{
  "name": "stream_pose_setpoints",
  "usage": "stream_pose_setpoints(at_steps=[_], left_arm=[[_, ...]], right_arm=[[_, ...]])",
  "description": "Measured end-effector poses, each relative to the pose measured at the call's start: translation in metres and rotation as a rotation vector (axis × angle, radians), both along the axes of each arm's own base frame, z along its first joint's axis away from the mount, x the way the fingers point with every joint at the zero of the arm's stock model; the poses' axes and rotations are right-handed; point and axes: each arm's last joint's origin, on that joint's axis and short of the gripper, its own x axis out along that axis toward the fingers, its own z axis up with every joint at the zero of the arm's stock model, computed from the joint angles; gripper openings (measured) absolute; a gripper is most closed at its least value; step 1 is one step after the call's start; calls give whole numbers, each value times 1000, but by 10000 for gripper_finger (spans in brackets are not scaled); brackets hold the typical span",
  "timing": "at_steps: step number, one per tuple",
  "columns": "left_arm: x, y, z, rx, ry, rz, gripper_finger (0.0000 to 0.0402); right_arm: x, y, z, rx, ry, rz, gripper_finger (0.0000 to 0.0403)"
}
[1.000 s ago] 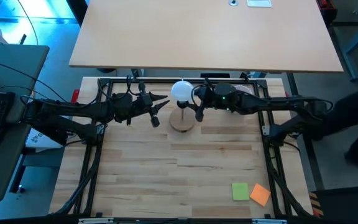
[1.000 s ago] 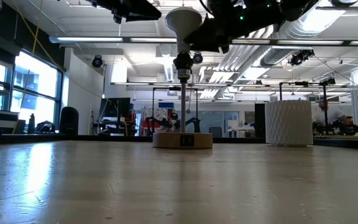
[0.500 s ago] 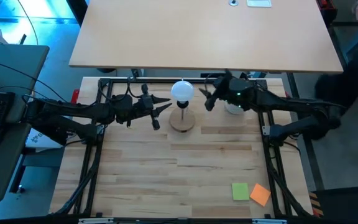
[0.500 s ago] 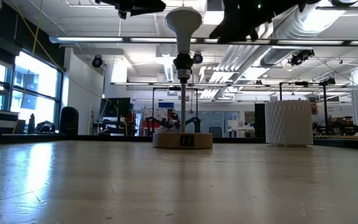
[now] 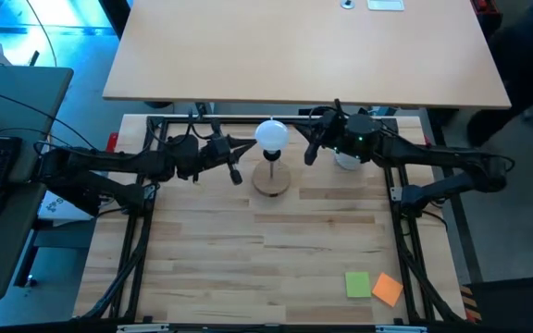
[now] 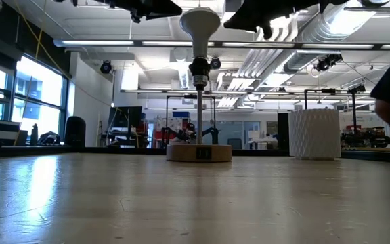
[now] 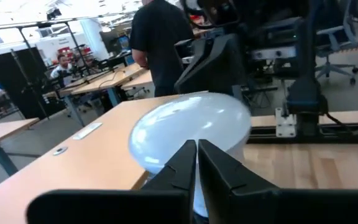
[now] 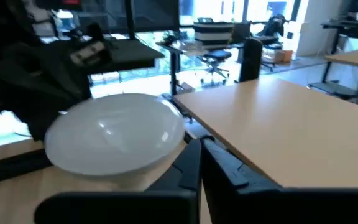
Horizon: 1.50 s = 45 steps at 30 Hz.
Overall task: Screw lightbulb
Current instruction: Insert the white lightbulb into the desk lamp
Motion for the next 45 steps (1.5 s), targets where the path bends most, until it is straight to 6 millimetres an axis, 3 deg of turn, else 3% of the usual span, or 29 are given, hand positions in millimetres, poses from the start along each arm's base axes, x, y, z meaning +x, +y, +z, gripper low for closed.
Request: stream_pose_setpoints(at_steps=[16,24,32,37,45], left_arm=[[3,24,-6,-8,2,69,1],[-10,24,3,14,15,110,1],[-8,8,3,-2,19,0,1],[-2,3,0,-9,10,-19,0],[2,13,-5,-11,16,55,0]], right_arm=[[4,20,0,53,-11,212,7],[-1,34,6,39,-16,251,6],[-4,5,1,40,11,7,6],[3,-12,-8,79,5,69,6],[5,2,-6,78,0,128,6]])
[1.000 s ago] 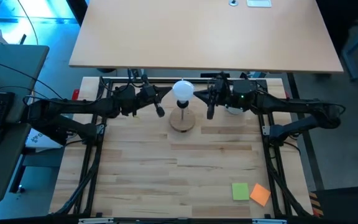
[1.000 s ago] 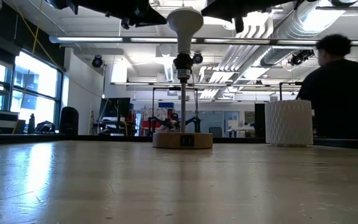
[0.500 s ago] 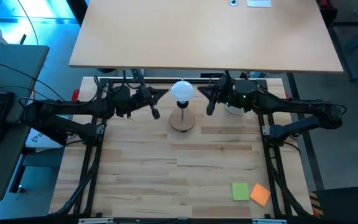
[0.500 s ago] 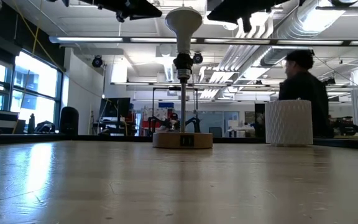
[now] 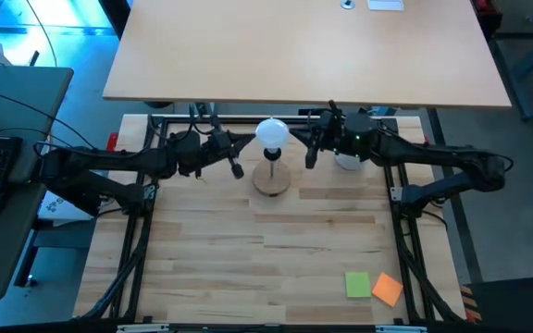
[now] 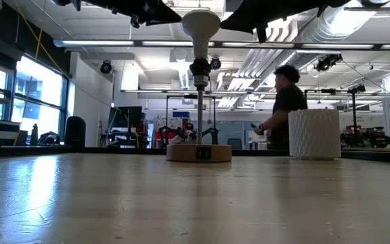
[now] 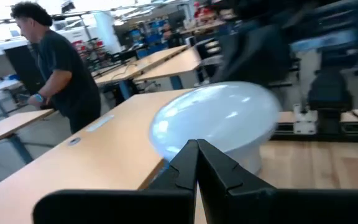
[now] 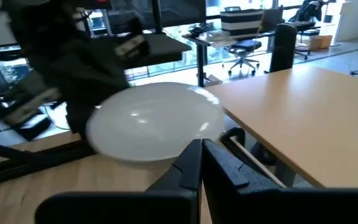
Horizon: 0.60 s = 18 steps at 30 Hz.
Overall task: Screw lightbulb
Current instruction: Insert the white lightbulb into the desk lamp
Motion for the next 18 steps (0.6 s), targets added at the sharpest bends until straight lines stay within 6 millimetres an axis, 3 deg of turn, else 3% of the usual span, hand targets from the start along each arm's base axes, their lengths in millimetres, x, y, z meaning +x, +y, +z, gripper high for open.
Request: stream_pose_setpoints(at_steps=[11,18], left_arm=[[-1,10,-3,22,32,80,0],[-3,0,1,31,22,55,0]], right_arm=[[-5,34,8,-4,1,127,6],[-10,20,7,-25,36,-82,6]])
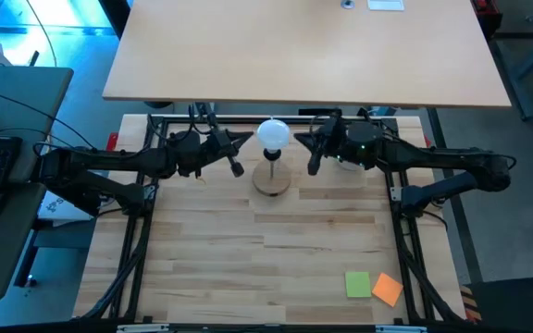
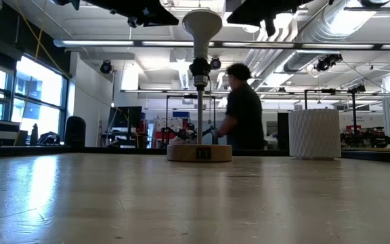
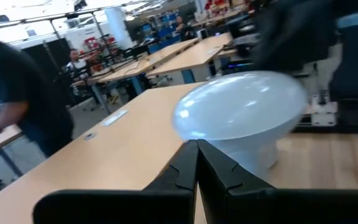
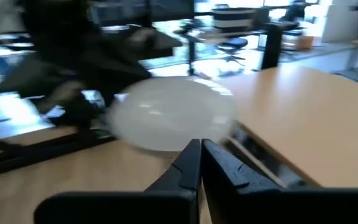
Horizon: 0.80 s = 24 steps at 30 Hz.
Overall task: Screw lightbulb
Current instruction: Insert the white lightbulb into the desk lamp
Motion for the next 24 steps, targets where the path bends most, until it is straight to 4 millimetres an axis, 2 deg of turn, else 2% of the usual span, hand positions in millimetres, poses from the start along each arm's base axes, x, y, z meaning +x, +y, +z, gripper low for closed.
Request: stream_pose_setpoints(at_steps=[4,9,18,24], left_arm=[[2,-9,1,-7,-11,-43,0],[6,-12,-2,-21,-20,-62,0],[10,8,-6,-41,-51,20,0],[7,20,-10,-48,-13,76,0]], right_arm=[[1,-17,-4,7,13,-39,6],[5,-28,-5,15,-30,35,6],[6,-14,-3,25,-37,123,7],[10,4,-2,11,-31,290,6]])
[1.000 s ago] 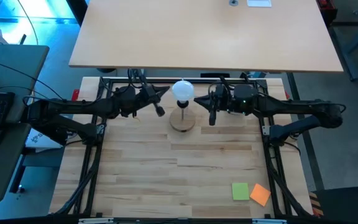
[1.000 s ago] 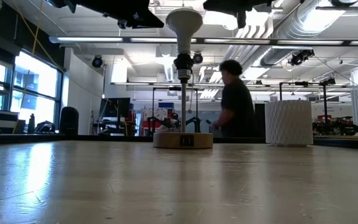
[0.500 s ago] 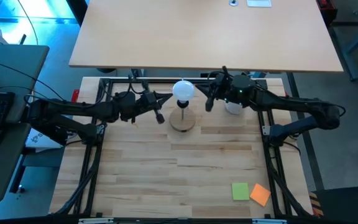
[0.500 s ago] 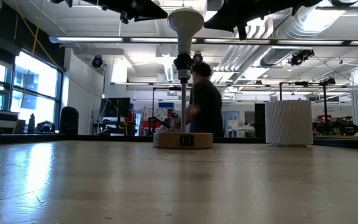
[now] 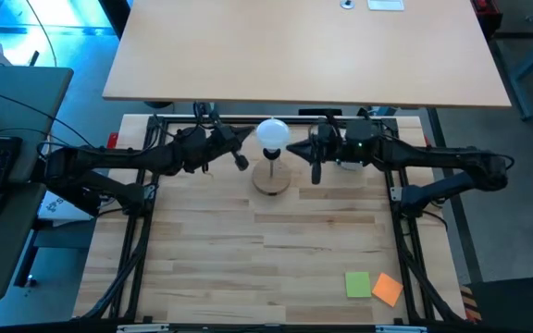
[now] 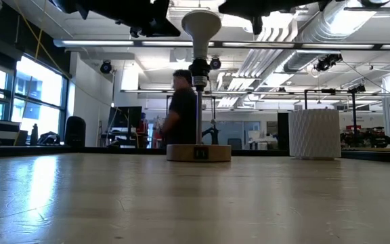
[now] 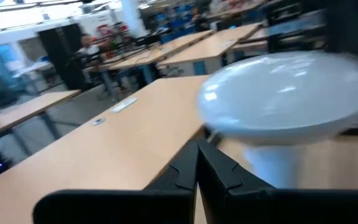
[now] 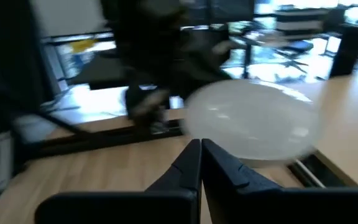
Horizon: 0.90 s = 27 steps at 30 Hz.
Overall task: Screw lightbulb
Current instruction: Insert the white lightbulb into the desk lamp
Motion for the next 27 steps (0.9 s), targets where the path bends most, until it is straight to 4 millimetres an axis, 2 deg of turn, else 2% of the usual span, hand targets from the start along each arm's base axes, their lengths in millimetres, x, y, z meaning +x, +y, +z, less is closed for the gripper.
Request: stream_pose_setpoints(at_steps=[3,5,10,13,18,27], left_arm=[[-3,1,3,15,-2,41,0],[-4,-1,4,21,-4,38,0],[-6,-14,10,35,-23,-14,0],[-4,-21,12,39,-37,-60,0],[4,-20,5,18,-36,-65,0],[4,-1,-2,15,-7,24,0]], right_arm=[[0,8,1,-44,5,29,7],[-1,9,2,-60,4,-30,7],[-7,-3,0,-83,57,-309,7],[-7,-15,-2,-82,58,-369,7],[-5,-28,-5,-32,44,-276,6],[-2,-7,-2,16,26,-137,6]])
